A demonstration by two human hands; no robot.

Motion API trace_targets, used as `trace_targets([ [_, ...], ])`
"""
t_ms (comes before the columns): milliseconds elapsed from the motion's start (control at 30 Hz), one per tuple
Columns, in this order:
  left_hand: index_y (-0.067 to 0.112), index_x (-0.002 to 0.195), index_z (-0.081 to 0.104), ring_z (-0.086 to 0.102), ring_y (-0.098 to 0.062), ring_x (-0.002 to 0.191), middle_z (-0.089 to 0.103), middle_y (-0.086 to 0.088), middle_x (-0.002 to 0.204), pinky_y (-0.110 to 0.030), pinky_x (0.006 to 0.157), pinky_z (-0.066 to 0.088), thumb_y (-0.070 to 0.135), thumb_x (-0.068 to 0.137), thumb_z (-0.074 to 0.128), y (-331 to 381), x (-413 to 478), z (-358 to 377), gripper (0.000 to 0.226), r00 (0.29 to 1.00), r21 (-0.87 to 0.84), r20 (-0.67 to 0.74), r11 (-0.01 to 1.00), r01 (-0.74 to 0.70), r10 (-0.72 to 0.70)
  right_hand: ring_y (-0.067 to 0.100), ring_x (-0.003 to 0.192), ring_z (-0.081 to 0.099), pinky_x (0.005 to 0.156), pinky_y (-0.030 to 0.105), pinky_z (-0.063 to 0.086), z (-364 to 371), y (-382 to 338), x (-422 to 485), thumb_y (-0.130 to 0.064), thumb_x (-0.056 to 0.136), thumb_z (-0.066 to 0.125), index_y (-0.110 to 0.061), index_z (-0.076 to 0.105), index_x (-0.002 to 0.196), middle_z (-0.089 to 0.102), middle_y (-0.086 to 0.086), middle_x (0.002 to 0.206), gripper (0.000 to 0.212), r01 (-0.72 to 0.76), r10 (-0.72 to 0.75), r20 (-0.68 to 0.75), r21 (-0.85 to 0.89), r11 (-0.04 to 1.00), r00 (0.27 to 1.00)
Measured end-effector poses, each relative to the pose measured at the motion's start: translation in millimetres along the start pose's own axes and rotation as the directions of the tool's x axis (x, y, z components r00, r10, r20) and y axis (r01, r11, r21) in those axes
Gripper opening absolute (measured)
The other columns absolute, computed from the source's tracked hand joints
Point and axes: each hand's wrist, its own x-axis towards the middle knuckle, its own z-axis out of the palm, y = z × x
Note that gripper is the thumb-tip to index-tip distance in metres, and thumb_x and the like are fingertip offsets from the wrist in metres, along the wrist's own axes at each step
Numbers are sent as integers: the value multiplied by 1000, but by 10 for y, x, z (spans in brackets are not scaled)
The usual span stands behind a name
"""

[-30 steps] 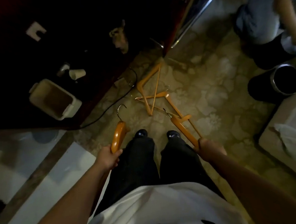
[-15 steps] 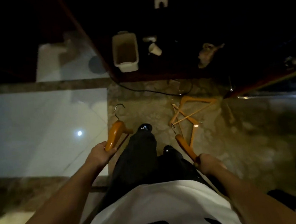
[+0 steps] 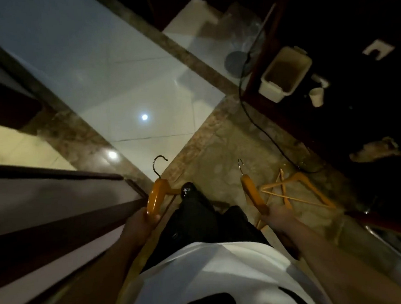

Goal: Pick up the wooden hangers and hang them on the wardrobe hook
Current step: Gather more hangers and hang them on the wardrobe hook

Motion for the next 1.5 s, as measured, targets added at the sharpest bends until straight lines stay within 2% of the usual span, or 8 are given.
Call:
trace_targets([
  [167,9,119,52,57,-19,82,59,-9,98,-29,69,47,23,93,53,-273,63,-263,29,998,-84,19,995,61,-59,27,107,59,89,36,47,-434,-773,165,-33,91,53,-8,55,119,62,13,115,37,91,-95,-21,-130,987,995],
  [233,6,121,50,56,-16,78,57,-10,100,-23,59,42,19,92,55,-301,134,-374,32,996,-159,17,983,90,-89,24,104,58,87,35,45,-616,-1083,243,-36,91,51,-11,54,118,61,9,111,37,119,-129,-40,-187,975,991],
  [433,11,103,56,56,-21,74,59,-9,86,-29,62,45,22,94,52,-271,389,-758,15,991,-245,52,961,131,-122,20,93,57,81,33,46,-972,-1815,449,-34,92,51,-14,56,118,60,4,102,33,176,-191,-77,-176,969,979],
  [567,14,93,56,58,-24,72,59,-10,84,-30,63,48,27,93,54,-122,539,-971,13,989,-212,33,966,148,-144,27,114,55,89,36,44,-1216,-2112,529,-37,95,46,-12,48,127,56,11,124,42,179,-205,-76,-260,949,976],
  [867,21,82,53,57,-15,69,58,-3,79,-26,64,47,27,92,55,1033,1233,-1637,11,984,-213,-24,963,165,-174,32,120,51,96,38,45,-2007,-2436,1152,-50,90,47,-12,41,137,49,14,136,61,59,-63,-7,-260,964,998],
  [1033,14,99,57,58,-16,73,59,-2,77,-30,70,49,26,90,57,1904,1617,-2197,15,982,-138,-164,988,71,-94,28,119,51,94,34,42,-2769,-2777,1508,-34,95,43,-9,48,129,51,13,132,42,19,-2,45,-369,929,999],
  [1333,9,111,55,57,-21,73,56,-4,77,-35,70,48,24,91,56,2747,2033,-2937,25,948,-319,-301,948,5,-106,29,112,55,91,34,45,-3784,-3985,2009,-56,88,44,-19,51,121,56,11,126,50,77,-57,62,-400,913,996],
  [1500,7,109,56,57,-21,74,57,-7,80,-38,74,51,25,91,55,2586,2238,-3267,26,938,-378,-274,921,98,-213,30,104,60,92,41,50,-4065,-5074,2322,-35,88,57,-3,56,116,61,15,117,43,209,-181,117,-314,926,976],
])
